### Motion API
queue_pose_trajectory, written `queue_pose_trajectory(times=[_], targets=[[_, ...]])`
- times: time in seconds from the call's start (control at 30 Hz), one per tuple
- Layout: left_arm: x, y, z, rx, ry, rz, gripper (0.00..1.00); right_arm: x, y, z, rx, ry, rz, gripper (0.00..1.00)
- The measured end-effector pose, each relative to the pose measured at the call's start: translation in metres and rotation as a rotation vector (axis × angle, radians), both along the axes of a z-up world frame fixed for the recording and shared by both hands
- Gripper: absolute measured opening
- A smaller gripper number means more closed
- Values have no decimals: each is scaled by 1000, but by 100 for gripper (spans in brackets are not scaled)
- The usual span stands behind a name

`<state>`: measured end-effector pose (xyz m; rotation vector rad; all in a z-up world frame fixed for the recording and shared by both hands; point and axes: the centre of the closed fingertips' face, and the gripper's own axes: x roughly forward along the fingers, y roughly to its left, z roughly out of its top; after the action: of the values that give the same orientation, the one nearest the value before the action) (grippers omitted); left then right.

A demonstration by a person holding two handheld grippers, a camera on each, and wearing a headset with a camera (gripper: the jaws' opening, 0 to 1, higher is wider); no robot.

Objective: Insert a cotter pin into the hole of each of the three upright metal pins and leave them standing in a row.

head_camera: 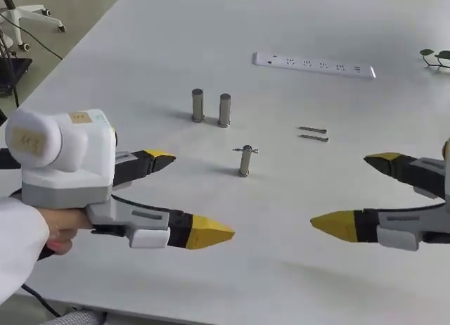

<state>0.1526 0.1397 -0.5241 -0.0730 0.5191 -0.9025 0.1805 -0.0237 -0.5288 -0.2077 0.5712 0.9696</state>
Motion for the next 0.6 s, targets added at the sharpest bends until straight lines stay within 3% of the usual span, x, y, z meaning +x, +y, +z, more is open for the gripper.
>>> queue_pose_trajectory(times=[0.13,0.3,0.37,0.5,0.6], targets=[[0,2,-2,-2,9,4,99,-13,-12,-16,-15,97,-26,97],[2,8,-5,22,9,4,99,-19,-21,-19,-5,111,-52,98],[7,14,-6,66,-26,8,99,-20,-24,-18,-1,111,-63,98],[14,21,-2,62,-34,10,99,-20,-28,-15,-3,98,-63,97],[27,29,-2,83,-51,25,99,-22,-30,-13,-7,99,-63,97]])
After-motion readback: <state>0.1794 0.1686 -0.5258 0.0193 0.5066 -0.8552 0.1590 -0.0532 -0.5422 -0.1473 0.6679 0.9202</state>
